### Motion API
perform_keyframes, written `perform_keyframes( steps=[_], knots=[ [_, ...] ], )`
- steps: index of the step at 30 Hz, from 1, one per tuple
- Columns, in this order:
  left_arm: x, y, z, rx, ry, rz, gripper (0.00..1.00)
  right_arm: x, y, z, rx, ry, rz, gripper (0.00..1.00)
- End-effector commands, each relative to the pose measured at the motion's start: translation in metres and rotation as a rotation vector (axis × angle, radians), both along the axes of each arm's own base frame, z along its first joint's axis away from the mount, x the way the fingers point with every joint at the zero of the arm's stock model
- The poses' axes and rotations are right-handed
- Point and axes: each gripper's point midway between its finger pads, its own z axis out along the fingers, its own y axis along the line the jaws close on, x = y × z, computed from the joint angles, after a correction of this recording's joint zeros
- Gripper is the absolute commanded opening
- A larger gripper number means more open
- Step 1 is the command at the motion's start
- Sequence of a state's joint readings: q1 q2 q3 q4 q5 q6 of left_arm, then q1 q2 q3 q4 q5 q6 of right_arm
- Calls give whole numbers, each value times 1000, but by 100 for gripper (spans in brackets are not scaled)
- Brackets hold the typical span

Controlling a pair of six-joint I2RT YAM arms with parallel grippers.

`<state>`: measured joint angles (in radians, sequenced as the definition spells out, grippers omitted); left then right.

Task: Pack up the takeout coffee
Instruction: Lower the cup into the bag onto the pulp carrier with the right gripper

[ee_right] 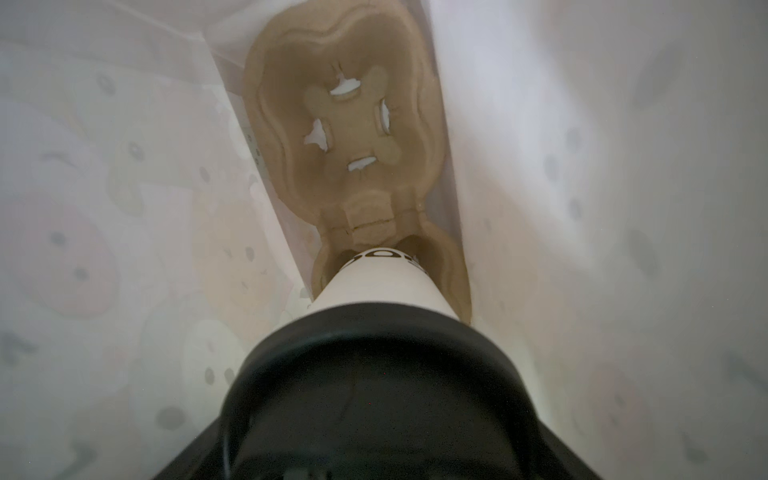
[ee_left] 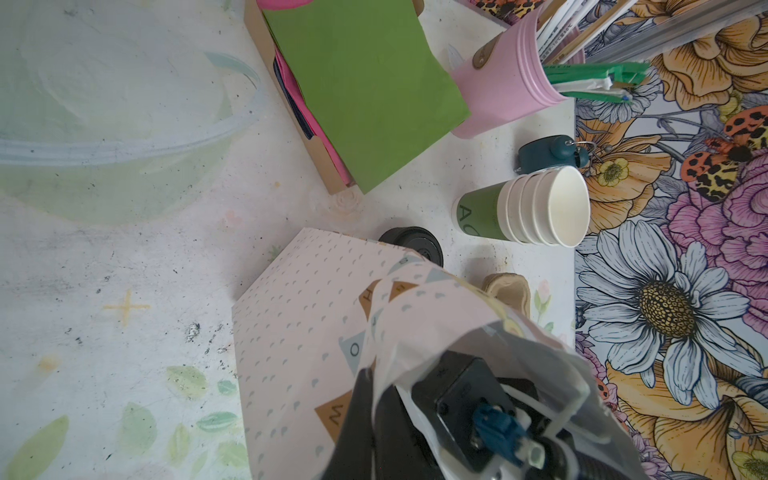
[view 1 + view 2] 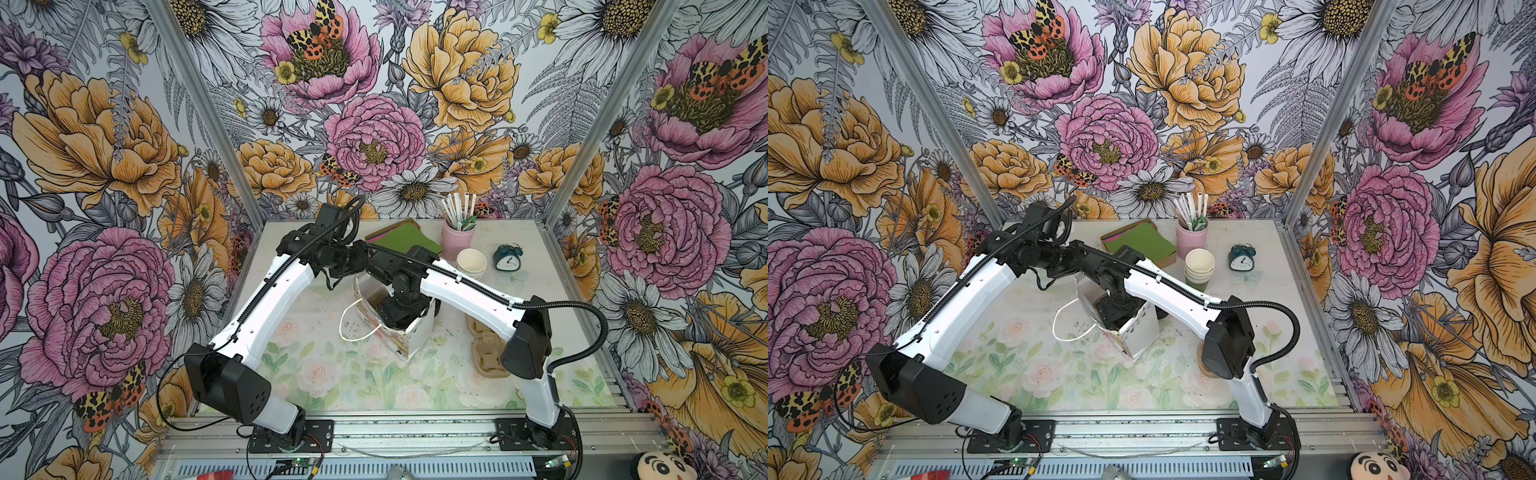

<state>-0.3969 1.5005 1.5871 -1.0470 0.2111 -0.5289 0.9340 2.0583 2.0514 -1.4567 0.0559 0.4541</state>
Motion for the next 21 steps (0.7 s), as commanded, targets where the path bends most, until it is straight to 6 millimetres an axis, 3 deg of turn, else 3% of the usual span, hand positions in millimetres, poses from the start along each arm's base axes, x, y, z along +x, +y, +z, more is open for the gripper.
perform_keyframes(
  steps=[1,21],
  knots=[
    [6,-3,11,-33,-52,8,0,6,3,-8,-2,10,16,78],
    [15,0,8,-31,-45,26,0,7,0,-28,-16,31,80,78]
  ],
)
